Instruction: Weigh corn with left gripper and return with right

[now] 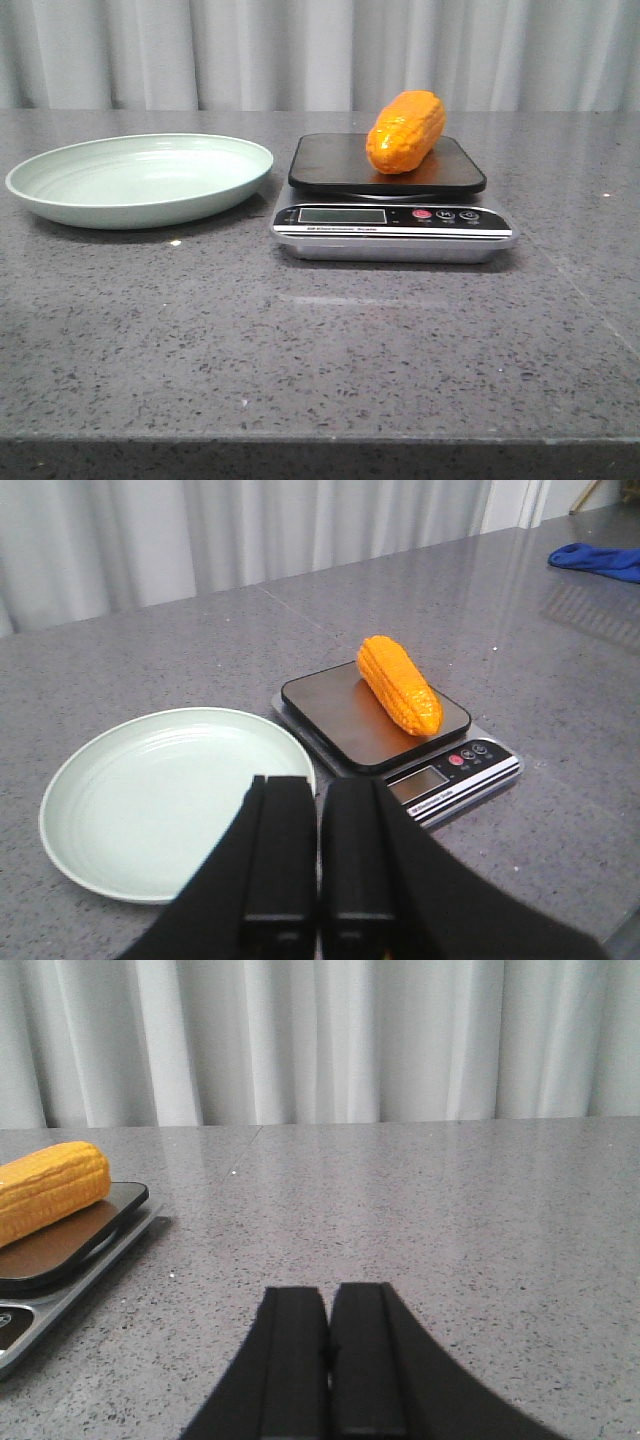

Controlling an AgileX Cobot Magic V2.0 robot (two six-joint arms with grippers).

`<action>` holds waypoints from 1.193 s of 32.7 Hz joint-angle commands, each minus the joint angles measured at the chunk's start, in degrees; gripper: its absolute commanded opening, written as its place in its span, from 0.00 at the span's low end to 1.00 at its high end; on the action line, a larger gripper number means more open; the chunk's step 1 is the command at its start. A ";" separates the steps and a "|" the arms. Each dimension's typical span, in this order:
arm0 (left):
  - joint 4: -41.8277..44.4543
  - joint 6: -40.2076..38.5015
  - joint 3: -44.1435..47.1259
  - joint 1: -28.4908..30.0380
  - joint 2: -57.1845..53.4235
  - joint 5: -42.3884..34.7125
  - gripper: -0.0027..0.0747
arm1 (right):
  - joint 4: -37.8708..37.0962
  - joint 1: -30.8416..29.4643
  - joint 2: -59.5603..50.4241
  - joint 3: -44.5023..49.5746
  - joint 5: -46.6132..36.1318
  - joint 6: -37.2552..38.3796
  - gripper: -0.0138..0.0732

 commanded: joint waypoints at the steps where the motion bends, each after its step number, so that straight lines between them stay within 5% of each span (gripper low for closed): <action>1: 2.07 0.15 2.85 -0.49 -5.54 -5.83 0.21 | -0.53 -0.18 -0.90 -0.46 -4.28 -0.45 0.33; 18: 4.13 0.15 12.06 -0.49 -19.84 -8.75 0.21 | -0.53 -0.18 -0.90 -0.46 -4.55 -0.45 0.33; 25: 4.02 0.15 12.04 -0.49 -19.84 -9.36 0.21 | -0.53 -0.07 -0.90 -1.24 -12.69 -0.25 0.33; 33: 4.02 0.15 12.04 -0.49 -19.84 -9.43 0.21 | 0.20 -0.07 8.43 -17.82 7.27 -0.25 0.33; 39: 4.02 0.15 12.04 -0.49 -19.84 -9.43 0.21 | 3.47 -0.07 18.84 -23.50 14.48 -0.25 0.33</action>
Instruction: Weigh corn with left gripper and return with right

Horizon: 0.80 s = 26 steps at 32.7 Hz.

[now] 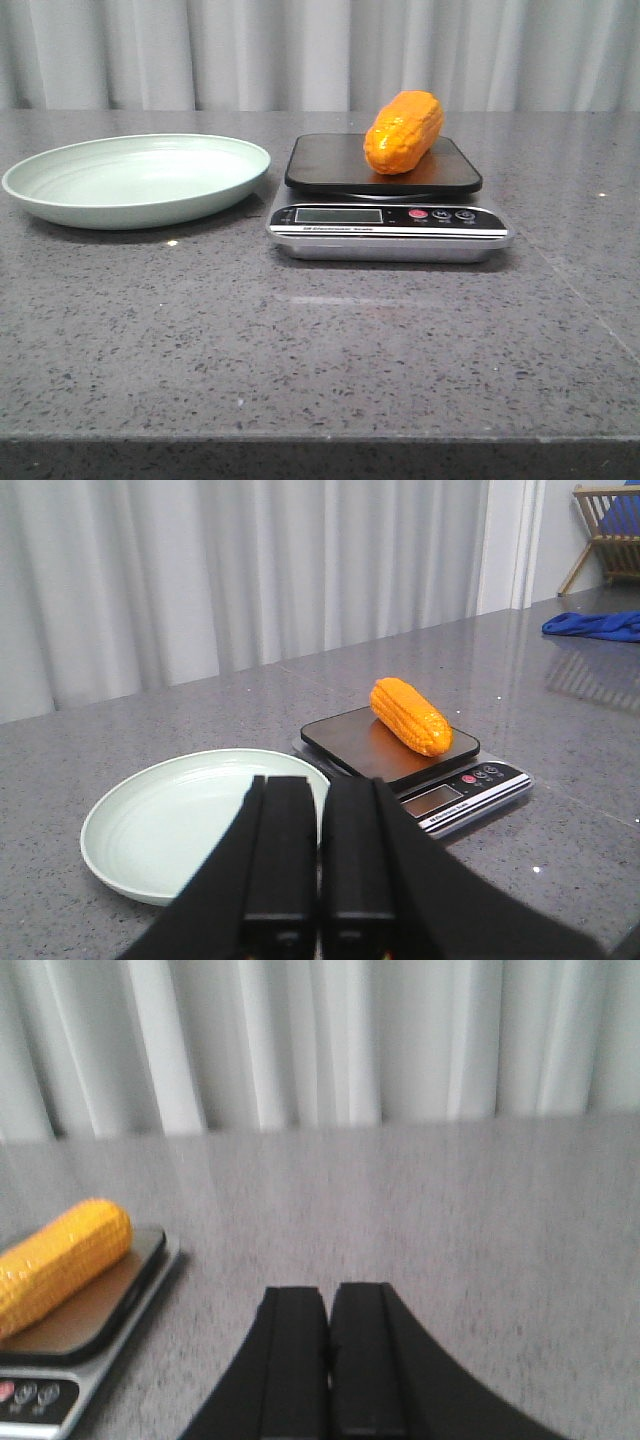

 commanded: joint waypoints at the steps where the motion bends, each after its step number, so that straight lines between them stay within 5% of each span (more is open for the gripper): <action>1: 0.32 0.06 -1.41 -0.49 0.65 -4.82 0.21 | 0.75 -0.07 5.01 -2.59 -0.93 -0.25 0.33; 11: 0.32 0.06 -1.41 -0.49 0.65 -4.99 0.21 | 3.22 2.21 11.79 -4.46 0.83 -1.61 0.35; 19: 0.32 0.06 -1.41 -0.49 0.65 -5.13 0.21 | 3.22 12.64 22.12 -13.45 3.40 -3.81 0.71; 26: 0.32 0.06 -1.41 -0.49 0.65 -5.13 0.21 | 3.17 21.98 37.04 -26.83 5.33 -3.69 0.73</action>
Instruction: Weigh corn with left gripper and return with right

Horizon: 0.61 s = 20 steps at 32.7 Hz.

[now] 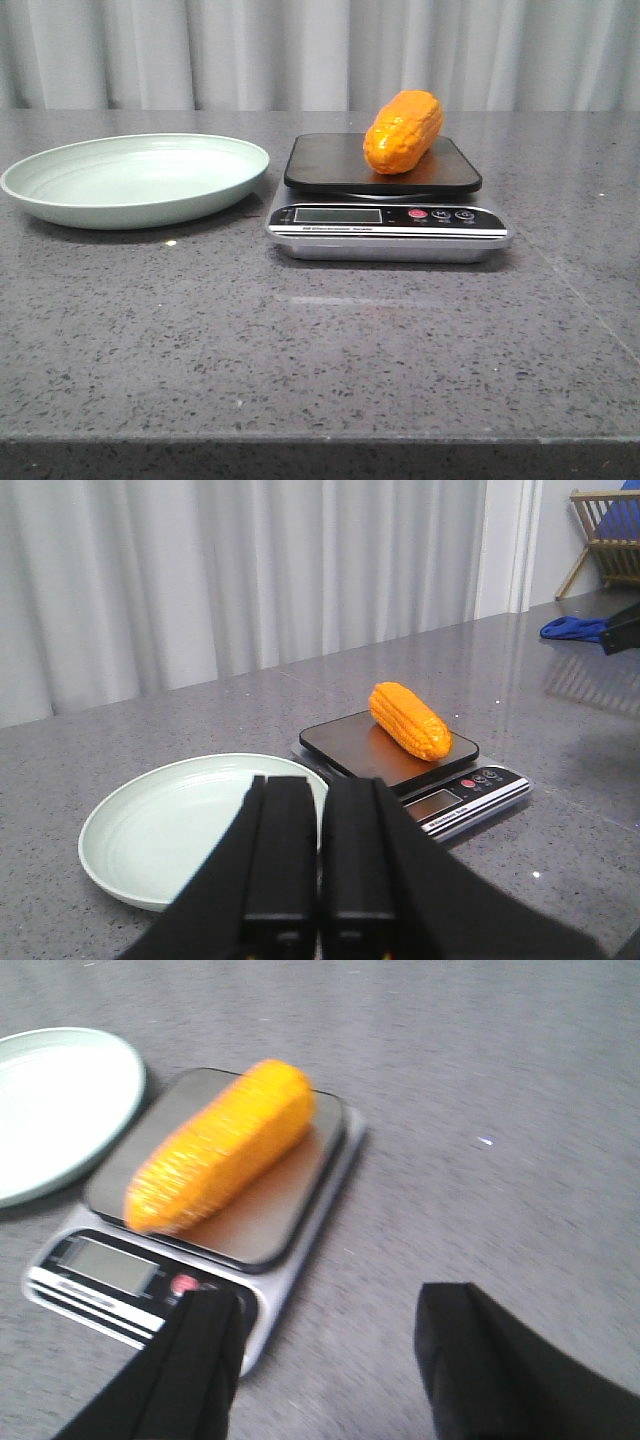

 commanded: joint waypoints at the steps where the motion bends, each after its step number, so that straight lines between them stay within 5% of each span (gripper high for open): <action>1: 0.32 0.03 -1.41 -0.49 0.74 -4.73 0.21 | 0.27 3.91 6.98 -9.02 -2.13 -0.34 0.73; 8: 0.32 0.03 -1.41 -0.49 0.74 -4.73 0.21 | -0.13 8.26 22.94 -29.24 7.29 4.25 0.73; 14: 0.32 0.03 -1.41 -0.49 0.74 -4.73 0.21 | -6.50 8.29 35.35 -46.98 22.86 24.63 0.73; 20: 0.32 0.03 -1.41 -0.49 0.74 -4.73 0.21 | -11.37 8.37 45.62 -59.61 37.63 33.82 0.73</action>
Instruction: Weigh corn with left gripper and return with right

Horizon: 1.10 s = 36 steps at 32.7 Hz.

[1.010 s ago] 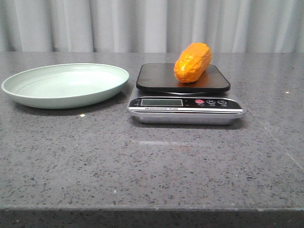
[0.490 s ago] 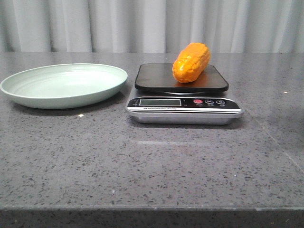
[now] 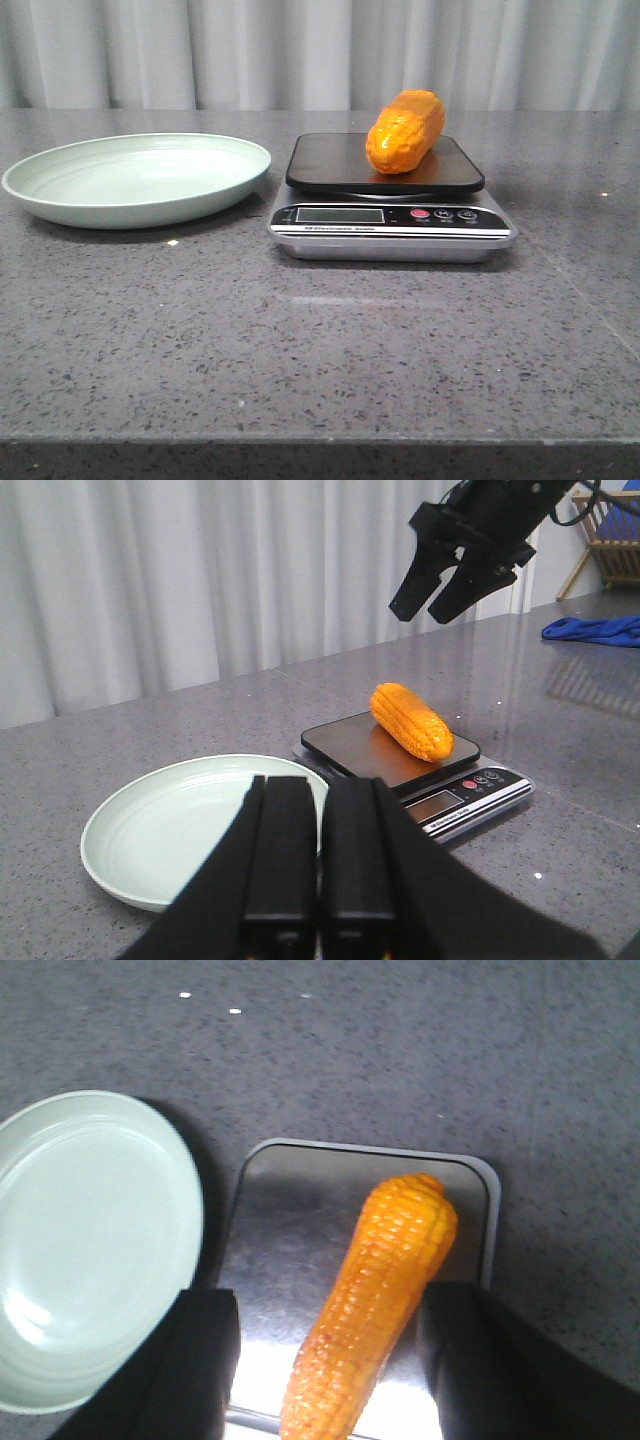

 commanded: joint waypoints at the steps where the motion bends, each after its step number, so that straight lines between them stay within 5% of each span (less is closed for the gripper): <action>1: 0.32 -0.07 -1.41 -0.49 0.74 -4.56 0.21 | -2.08 0.02 2.42 -6.60 5.86 4.86 0.73; 8: 0.32 -0.07 -1.41 -0.49 0.74 -4.56 0.21 | -1.59 0.02 7.73 -8.39 9.57 14.91 0.73; 27: 0.14 -0.07 -1.41 -0.49 0.74 -4.56 0.21 | 1.80 0.02 16.26 -8.39 10.79 16.84 0.73; 36: 0.14 -0.07 -1.41 -0.49 0.74 -4.56 0.21 | 1.92 2.01 17.15 -9.70 4.38 13.24 0.45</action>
